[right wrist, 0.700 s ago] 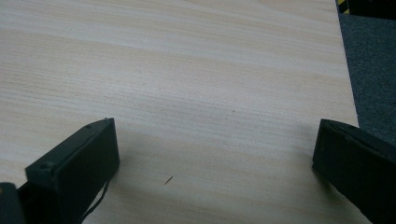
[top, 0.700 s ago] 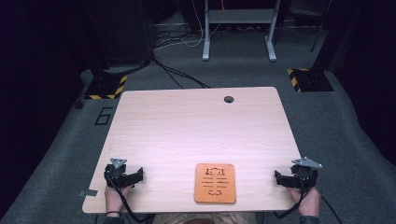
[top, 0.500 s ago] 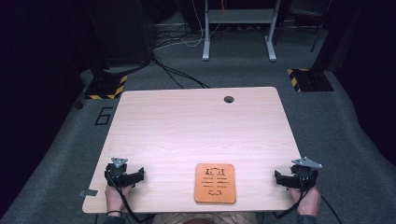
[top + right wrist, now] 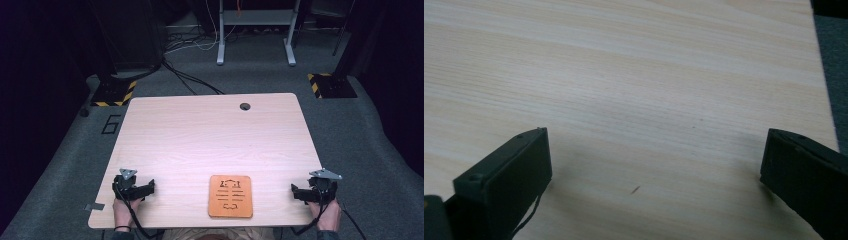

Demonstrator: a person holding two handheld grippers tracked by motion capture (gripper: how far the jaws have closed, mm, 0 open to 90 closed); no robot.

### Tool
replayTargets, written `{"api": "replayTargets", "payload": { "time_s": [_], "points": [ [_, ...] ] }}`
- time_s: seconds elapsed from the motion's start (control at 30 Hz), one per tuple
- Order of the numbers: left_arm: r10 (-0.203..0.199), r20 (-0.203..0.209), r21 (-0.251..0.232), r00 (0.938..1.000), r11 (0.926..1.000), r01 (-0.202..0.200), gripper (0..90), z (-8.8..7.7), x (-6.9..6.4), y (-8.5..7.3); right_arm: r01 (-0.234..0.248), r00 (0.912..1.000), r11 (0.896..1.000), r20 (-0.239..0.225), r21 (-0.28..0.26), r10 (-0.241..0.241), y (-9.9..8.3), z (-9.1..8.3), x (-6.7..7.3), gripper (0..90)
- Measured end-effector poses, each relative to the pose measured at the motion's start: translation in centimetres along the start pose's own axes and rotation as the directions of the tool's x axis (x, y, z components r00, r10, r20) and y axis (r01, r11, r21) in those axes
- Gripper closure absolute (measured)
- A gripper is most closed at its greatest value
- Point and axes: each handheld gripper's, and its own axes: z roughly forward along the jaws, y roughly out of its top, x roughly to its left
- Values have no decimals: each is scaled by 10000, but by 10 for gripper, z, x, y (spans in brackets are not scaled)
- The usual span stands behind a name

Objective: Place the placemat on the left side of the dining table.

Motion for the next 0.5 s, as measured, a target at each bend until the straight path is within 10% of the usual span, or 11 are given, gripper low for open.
{"api": "replayTargets", "payload": {
  "time_s": [0.5],
  "points": [
    [43, -25, -38, 10000, 10000, -43, 50, 0, 0, 0, -114, 9920, 9995, -1261, -305, 74, 2, -9, 33, 0]
  ]
}}
